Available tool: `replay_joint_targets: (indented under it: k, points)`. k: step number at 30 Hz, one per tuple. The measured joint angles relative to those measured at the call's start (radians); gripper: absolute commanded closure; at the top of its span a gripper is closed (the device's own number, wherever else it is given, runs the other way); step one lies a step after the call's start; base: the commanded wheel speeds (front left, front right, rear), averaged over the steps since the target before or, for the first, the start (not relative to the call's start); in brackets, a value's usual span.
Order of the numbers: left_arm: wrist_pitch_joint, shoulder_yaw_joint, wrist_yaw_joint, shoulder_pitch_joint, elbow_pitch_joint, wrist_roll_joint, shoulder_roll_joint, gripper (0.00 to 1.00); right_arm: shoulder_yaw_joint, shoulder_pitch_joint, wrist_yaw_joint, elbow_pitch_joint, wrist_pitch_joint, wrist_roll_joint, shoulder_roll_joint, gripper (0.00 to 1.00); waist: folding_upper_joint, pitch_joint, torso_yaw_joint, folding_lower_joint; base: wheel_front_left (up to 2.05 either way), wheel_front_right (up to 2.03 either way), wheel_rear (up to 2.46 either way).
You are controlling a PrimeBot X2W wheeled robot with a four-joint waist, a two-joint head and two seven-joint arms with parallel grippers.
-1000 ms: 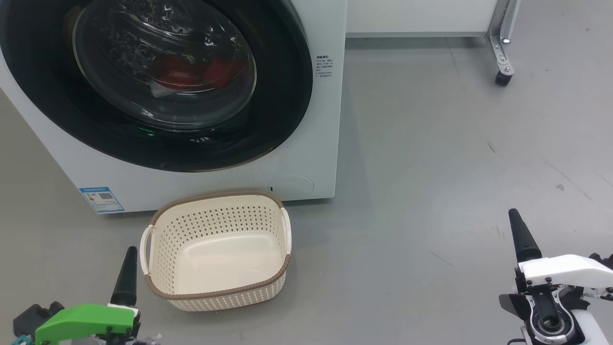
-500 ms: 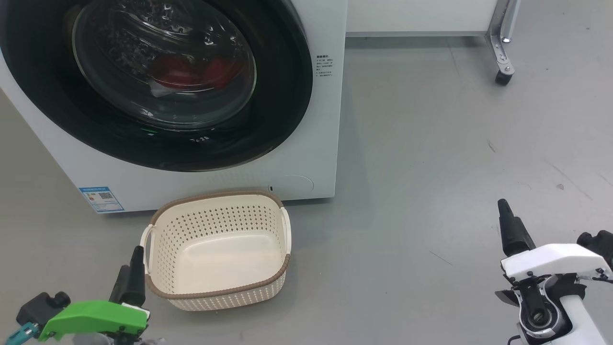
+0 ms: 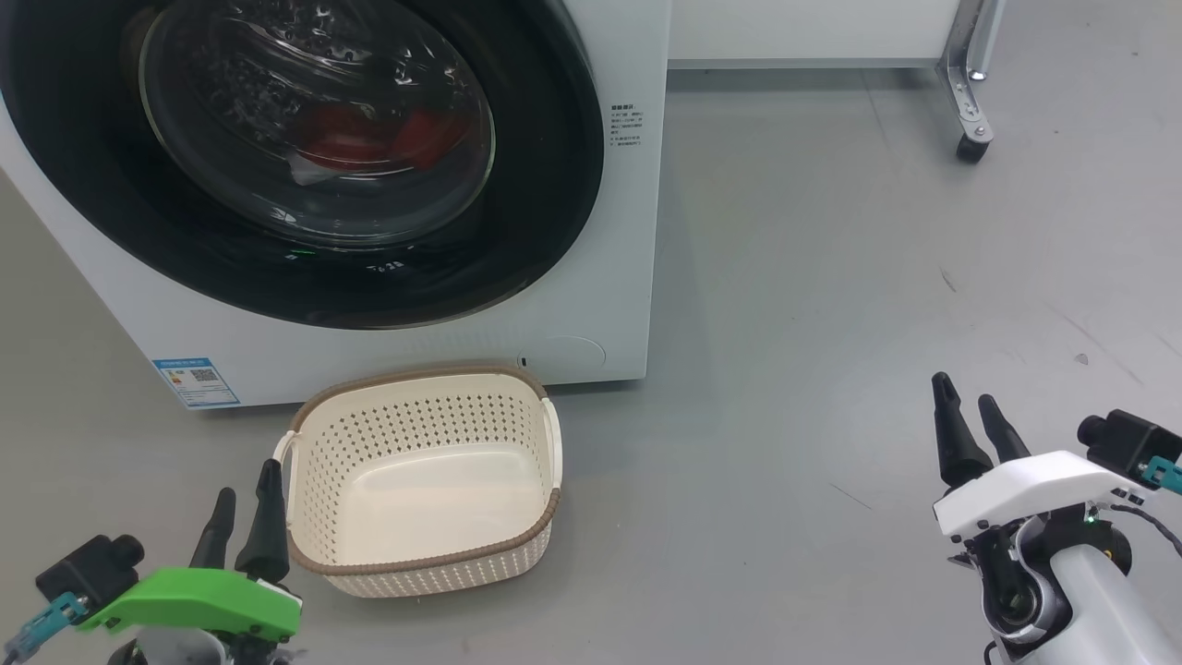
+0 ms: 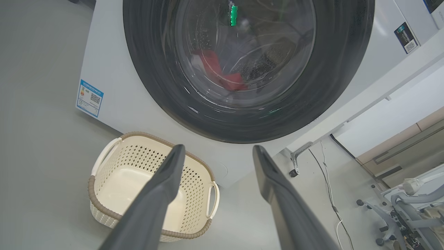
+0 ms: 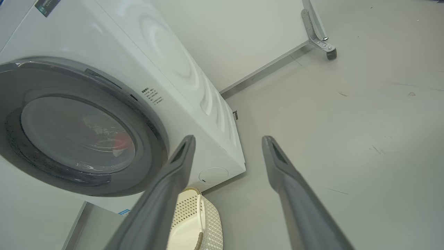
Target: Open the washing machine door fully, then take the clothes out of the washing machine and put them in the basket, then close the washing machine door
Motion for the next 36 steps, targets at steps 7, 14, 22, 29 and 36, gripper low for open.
replay_joint_targets:
  k: [7,14,22,29,36]
  points:
    - [-0.018,-0.011,0.000,-0.001,0.000,0.117,0.007,0.00,0.040,-0.025,-0.009,0.013,-0.021,-0.102,-0.013,0.00,0.0000,0.001,0.001,0.0000,0.00,0.00,0.00]
    - [-0.043,-0.022,0.000,-0.005,-0.002,0.249,0.007,0.00,0.098,-0.045,-0.016,0.041,-0.041,-0.219,-0.031,0.00,0.0000,0.002,0.001,0.0000,0.00,0.00,0.00]
    - [-0.069,-0.027,0.008,-0.005,-0.003,0.384,0.006,0.00,0.147,-0.070,-0.017,0.077,-0.064,-0.328,-0.043,0.00,0.0000,0.002,0.000,0.0000,0.00,0.00,0.00]
    - [-0.091,-0.027,0.011,-0.005,-0.001,0.492,0.002,0.00,0.185,-0.093,-0.021,0.109,-0.087,-0.421,-0.058,0.00,0.0000,0.000,0.000,0.0000,0.00,0.00,0.00]
    - [-0.113,-0.026,0.013,-0.006,0.005,0.596,-0.008,0.00,0.206,-0.116,-0.032,0.136,-0.106,-0.498,-0.062,0.00,0.0000,-0.002,0.000,0.0000,0.00,0.00,0.00]
